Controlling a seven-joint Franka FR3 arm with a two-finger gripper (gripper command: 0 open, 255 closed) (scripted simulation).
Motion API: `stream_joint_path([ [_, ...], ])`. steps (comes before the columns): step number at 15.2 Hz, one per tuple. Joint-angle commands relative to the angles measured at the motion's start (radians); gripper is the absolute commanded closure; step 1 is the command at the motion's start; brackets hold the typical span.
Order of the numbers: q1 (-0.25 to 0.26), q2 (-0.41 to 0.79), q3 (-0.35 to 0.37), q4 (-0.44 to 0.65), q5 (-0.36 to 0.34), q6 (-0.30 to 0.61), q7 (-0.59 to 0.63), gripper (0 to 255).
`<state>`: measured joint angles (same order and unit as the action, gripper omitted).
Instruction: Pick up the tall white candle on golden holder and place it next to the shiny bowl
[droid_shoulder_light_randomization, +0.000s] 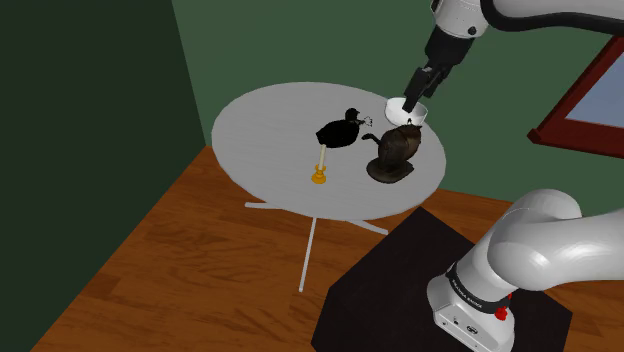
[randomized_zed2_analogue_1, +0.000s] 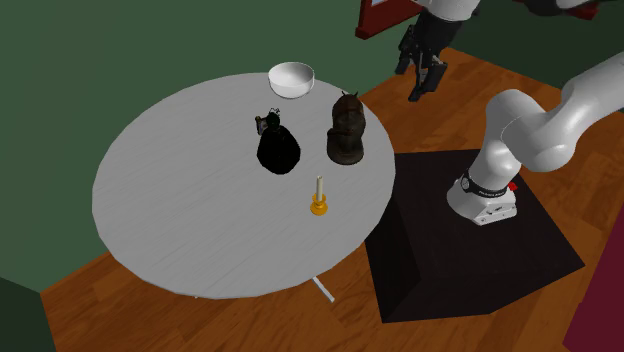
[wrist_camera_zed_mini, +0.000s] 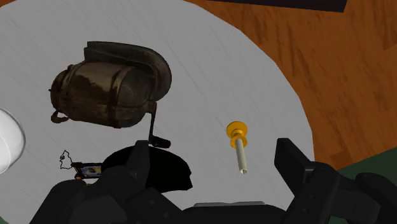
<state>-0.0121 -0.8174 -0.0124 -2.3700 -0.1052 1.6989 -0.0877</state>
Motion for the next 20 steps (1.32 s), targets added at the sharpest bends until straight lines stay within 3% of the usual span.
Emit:
stream_joint_path([
  [1,0.0,0.0,0.0,0.0,0.0,0.0,0.0,0],
  [10,-0.001,0.076,0.06,-0.246,0.04,0.426,0.159,0],
  [20,-0.05,0.399,0.175,-0.33,0.016,0.949,0.376,0],
])
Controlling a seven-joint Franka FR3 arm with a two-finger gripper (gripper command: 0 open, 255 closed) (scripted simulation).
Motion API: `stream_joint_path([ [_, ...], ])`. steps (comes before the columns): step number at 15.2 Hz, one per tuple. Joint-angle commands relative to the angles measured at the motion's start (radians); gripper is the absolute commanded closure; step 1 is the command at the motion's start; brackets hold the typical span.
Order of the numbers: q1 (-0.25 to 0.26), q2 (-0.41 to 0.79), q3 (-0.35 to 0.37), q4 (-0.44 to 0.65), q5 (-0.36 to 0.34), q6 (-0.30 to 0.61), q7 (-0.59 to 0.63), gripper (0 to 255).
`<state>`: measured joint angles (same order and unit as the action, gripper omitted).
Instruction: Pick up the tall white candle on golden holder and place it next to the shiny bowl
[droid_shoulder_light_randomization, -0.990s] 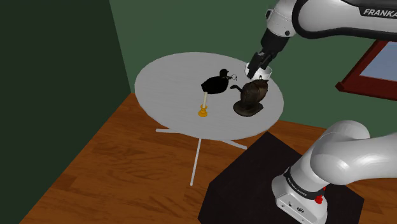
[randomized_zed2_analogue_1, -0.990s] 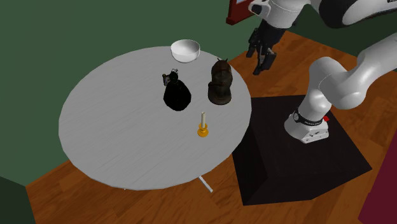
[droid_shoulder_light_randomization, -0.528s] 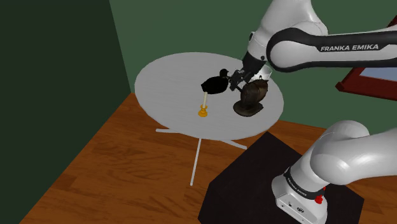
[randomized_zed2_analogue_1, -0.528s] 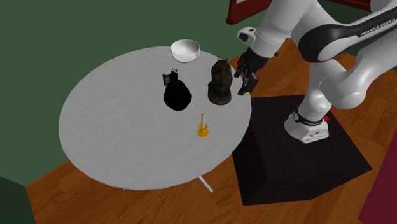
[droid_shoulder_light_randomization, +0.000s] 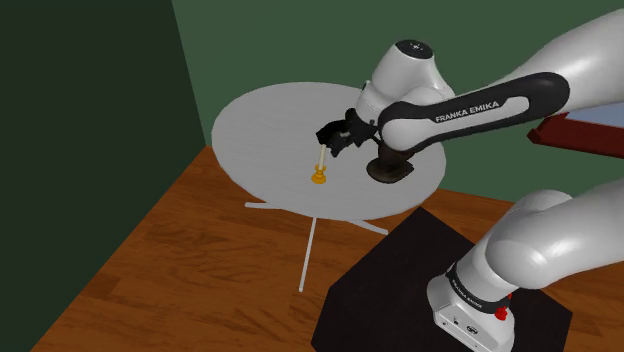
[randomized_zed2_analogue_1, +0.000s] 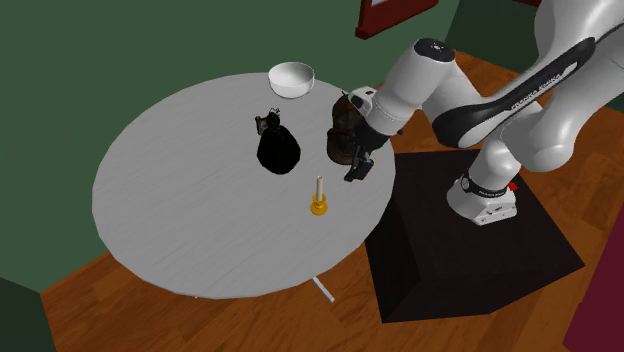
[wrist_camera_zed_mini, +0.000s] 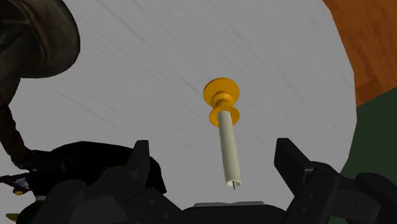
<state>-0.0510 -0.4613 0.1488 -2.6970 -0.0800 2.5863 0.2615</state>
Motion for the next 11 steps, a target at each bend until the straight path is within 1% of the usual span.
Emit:
stream_joint_path([
  [1,-0.026,0.086,0.032,0.002,-0.025,0.112,0.057,0],
  [3,-0.068,0.175,0.077,0.019,-0.075,0.208,0.133,0],
  [4,-0.097,0.221,0.104,0.031,-0.114,0.252,0.181,0],
  [5,-0.134,0.268,0.136,0.047,-0.168,0.294,0.241,0],
  [9,-0.193,0.345,0.175,0.072,-0.278,0.347,0.333,0],
  [11,-0.221,0.384,0.189,0.086,-0.346,0.367,0.385,0],
])
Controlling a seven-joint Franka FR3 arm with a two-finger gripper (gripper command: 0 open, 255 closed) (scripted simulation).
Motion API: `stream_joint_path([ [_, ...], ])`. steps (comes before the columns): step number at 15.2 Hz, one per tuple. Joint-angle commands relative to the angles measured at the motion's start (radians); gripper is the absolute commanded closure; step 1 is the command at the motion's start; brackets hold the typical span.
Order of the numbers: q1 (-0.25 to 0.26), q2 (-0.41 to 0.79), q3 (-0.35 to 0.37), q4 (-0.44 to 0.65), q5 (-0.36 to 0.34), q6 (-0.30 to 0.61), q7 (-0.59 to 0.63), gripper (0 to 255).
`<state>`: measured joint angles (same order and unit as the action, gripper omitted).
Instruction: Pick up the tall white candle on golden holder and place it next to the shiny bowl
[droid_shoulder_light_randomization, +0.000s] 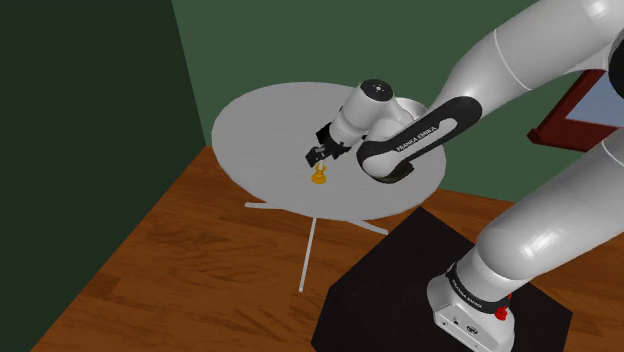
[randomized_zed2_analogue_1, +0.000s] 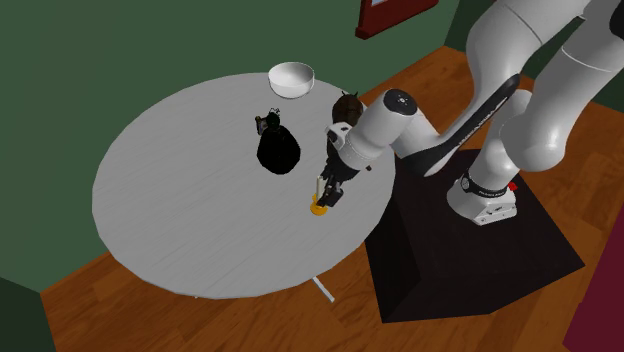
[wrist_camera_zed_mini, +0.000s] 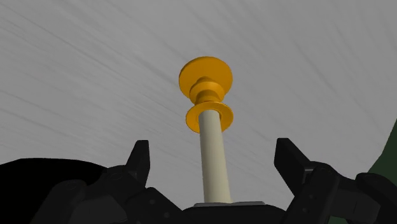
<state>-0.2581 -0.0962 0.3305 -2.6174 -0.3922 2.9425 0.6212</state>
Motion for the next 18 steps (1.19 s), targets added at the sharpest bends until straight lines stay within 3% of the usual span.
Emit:
stream_joint_path([
  [1,-0.027,0.038,0.012,0.015,-0.072,0.02,0.055,0],
  [3,-0.043,0.069,0.016,0.029,-0.14,0.033,0.107,0],
  [10,-0.041,0.069,0.014,0.029,-0.139,0.032,0.107,0],
  [11,-0.041,0.069,0.014,0.029,-0.139,0.032,0.107,255],
  [18,-0.04,0.069,0.014,0.029,-0.139,0.032,0.107,255],
])
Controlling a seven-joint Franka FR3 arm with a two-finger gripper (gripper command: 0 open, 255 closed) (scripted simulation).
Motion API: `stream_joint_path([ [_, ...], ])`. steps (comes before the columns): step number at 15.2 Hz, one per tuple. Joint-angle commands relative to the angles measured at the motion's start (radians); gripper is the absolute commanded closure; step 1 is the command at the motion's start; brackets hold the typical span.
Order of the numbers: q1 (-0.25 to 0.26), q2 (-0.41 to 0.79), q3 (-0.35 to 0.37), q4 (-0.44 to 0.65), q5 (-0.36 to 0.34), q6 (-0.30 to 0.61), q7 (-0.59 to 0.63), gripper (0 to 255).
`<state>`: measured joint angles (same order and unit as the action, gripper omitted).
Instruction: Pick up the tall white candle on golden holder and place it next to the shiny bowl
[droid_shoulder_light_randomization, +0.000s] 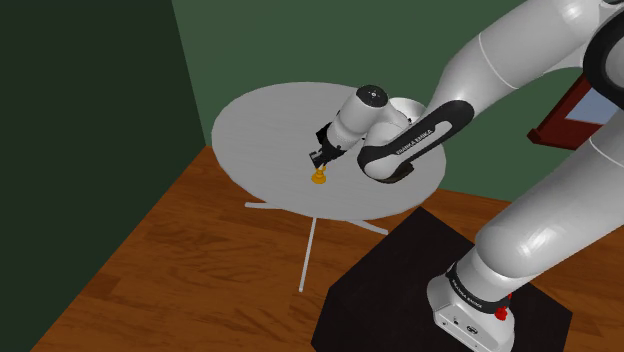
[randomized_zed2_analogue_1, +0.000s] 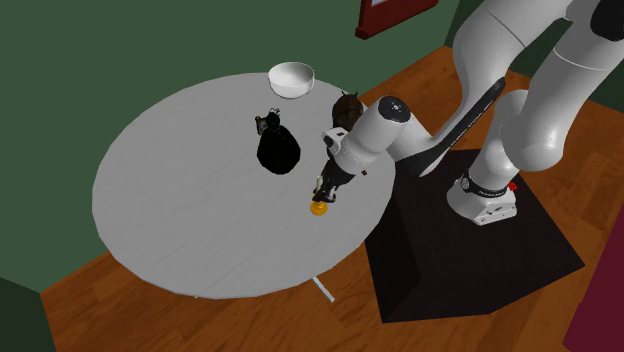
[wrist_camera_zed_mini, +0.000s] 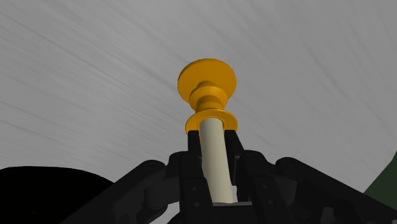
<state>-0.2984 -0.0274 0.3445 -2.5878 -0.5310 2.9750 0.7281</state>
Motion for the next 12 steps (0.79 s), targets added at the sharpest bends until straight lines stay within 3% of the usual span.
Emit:
stream_joint_path([
  [1,0.0,0.0,0.0,0.0,0.0,0.0,0.0,255],
  [2,0.0,0.0,0.0,-0.001,-0.001,0.0,0.001,255],
  [7,0.043,-0.072,-0.013,-0.004,0.186,-0.058,-0.152,255],
  [12,0.088,-0.134,-0.039,0.008,0.297,-0.128,-0.243,255],
])
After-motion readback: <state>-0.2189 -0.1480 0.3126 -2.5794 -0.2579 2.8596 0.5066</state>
